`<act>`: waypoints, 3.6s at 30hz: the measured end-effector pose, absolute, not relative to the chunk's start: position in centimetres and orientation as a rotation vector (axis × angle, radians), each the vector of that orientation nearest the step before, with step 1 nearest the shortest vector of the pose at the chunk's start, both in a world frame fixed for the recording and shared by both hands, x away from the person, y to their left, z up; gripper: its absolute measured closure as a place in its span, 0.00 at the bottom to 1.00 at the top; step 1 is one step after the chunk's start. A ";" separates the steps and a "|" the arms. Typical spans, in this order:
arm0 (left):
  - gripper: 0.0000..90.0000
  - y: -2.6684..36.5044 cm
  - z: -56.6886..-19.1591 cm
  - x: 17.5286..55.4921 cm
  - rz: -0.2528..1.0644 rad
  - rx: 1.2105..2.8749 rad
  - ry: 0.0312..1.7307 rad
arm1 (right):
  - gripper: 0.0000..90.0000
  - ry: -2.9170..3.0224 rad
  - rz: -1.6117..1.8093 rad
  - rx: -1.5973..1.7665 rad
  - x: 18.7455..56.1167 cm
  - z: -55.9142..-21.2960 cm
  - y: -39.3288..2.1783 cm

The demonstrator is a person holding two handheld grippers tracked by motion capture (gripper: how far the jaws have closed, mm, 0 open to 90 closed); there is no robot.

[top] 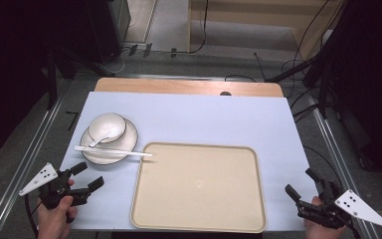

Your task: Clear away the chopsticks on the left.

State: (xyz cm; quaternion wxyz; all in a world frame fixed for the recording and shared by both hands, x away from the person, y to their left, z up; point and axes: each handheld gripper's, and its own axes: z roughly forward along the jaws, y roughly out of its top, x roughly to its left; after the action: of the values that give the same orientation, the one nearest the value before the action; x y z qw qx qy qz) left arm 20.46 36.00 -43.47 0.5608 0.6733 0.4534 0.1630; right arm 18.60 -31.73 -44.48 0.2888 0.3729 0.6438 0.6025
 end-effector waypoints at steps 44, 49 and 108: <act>1.00 28.8 -43.7 29.2 0.352 1.856 1.380 | 0.14 1.804 1.613 0.956 18.3 -45.1 -30.9; 1.00 28.4 -43.6 30.0 0.371 1.870 1.385 | 0.14 1.814 1.610 0.962 18.4 -45.3 -31.0; 0.82 34.8 -40.0 27.2 0.364 1.878 1.226 | 0.14 1.873 1.551 0.977 18.9 -45.9 -31.2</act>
State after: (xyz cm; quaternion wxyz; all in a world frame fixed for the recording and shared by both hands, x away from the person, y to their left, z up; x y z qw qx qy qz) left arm 27.21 34.78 -40.05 0.4211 0.7498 0.4893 0.1454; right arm 18.87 -31.16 -45.95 0.2574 0.3601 0.6906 0.5719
